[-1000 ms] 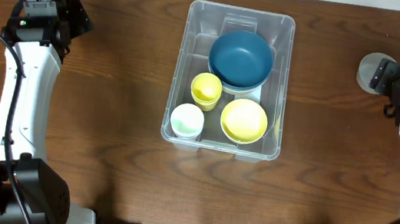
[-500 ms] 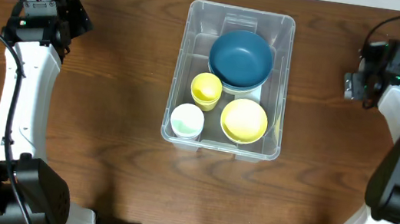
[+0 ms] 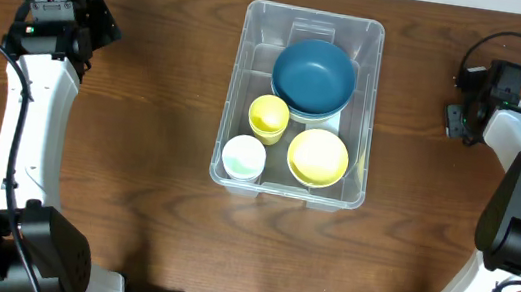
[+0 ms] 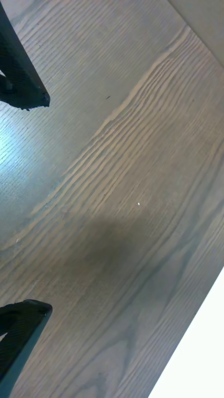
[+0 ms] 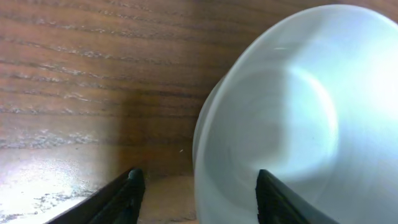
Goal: Pack container
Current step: 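Grasp the light-grey bowl rim with the right gripper and lift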
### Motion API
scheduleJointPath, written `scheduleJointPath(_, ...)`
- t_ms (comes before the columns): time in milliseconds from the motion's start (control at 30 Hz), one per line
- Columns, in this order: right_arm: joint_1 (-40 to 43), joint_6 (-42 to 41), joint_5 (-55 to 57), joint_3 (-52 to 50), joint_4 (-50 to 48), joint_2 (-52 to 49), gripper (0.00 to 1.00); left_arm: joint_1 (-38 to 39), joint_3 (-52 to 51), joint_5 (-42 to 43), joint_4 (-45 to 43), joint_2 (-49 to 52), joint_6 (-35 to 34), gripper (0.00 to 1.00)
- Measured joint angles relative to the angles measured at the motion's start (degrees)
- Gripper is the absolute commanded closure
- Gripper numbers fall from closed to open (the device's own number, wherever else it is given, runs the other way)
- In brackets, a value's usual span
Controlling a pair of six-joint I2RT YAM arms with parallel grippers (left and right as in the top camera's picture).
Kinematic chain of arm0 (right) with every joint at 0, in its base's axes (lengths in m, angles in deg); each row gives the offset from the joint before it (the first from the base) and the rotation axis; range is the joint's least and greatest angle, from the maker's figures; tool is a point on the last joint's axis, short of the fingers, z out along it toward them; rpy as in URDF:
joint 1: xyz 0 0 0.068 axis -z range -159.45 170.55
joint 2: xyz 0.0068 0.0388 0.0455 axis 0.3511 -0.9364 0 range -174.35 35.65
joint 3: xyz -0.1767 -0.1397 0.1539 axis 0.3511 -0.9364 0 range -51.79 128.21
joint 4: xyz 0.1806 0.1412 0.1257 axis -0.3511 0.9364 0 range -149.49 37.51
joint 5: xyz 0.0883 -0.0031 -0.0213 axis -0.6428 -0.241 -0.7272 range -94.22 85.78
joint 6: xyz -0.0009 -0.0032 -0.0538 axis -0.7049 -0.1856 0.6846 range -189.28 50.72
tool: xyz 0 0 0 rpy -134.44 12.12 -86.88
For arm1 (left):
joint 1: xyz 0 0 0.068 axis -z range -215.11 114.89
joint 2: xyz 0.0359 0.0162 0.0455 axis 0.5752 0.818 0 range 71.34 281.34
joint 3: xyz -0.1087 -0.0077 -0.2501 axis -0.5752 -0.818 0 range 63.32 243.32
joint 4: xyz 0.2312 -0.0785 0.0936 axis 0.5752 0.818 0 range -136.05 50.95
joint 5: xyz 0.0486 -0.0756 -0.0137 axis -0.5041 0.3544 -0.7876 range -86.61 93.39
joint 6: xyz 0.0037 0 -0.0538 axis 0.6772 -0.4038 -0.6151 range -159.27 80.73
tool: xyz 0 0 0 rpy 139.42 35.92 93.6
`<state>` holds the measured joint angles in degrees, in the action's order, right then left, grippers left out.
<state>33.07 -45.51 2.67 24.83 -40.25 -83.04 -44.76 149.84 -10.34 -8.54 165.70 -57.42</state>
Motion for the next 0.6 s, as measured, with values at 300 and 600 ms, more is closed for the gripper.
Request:
scheduleJointPath(300, -0.2, -2.3, 0.1, 0.2, 3.3, 0.0, 0.99, 0.0, 0.0, 0.0, 0.0, 0.0, 0.0, 0.02)
scheduleJointPath(600, -6.1, -7.0, 0.0, 0.3, 11.2, 7.5, 0.99, 0.0, 0.0, 0.0, 0.0, 0.0, 0.0, 0.02)
